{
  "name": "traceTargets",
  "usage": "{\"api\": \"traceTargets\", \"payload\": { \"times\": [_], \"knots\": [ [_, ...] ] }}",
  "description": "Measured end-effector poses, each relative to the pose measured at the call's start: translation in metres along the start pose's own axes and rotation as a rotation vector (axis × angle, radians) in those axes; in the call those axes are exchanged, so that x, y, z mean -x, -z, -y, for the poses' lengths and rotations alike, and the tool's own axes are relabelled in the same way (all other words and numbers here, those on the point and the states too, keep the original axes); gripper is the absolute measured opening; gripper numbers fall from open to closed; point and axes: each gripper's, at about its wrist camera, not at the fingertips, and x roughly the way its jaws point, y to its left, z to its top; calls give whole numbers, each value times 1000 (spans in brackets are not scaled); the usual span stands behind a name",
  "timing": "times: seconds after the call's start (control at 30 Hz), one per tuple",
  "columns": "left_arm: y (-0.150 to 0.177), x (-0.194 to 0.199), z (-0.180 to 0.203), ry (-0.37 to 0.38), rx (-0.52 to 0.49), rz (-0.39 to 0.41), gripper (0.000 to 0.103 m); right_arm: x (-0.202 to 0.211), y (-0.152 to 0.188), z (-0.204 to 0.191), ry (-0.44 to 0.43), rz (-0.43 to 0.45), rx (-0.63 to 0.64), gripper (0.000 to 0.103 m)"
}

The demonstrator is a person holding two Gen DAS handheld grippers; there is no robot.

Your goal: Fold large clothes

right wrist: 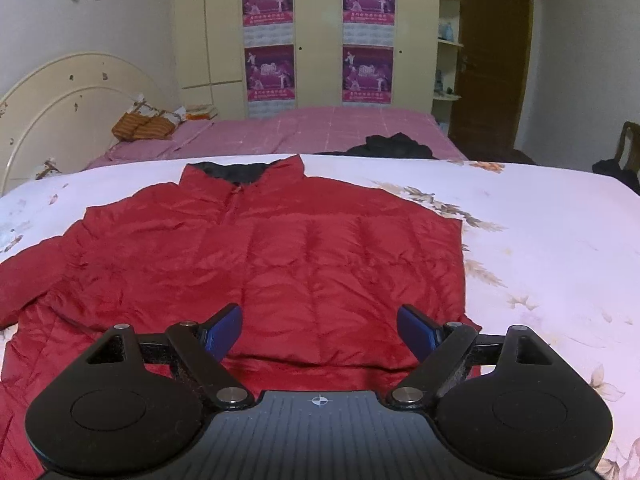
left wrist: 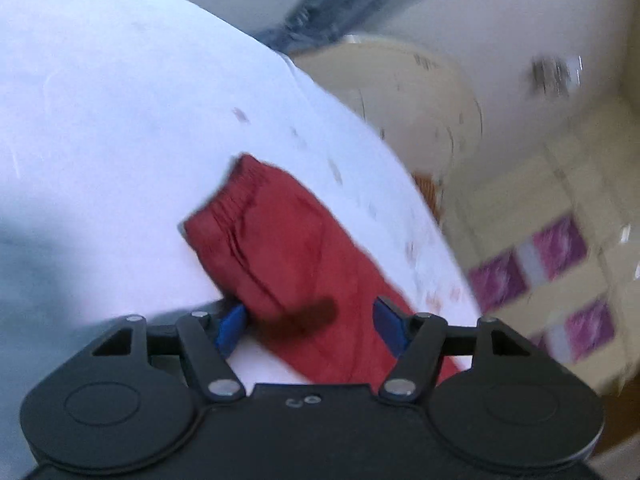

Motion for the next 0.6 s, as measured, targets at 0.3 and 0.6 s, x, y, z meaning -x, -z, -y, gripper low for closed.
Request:
{"api": "traceTargets", "payload": {
  "times": [0.3,0.6],
  "knots": [
    [8,-17,62,39,-232,30,7,-8,-2,13,55,4,-38,84],
    [112,-28,190,277,-642,-155,7,-21,-8,29,96,4,-111,84]
  ]
}}
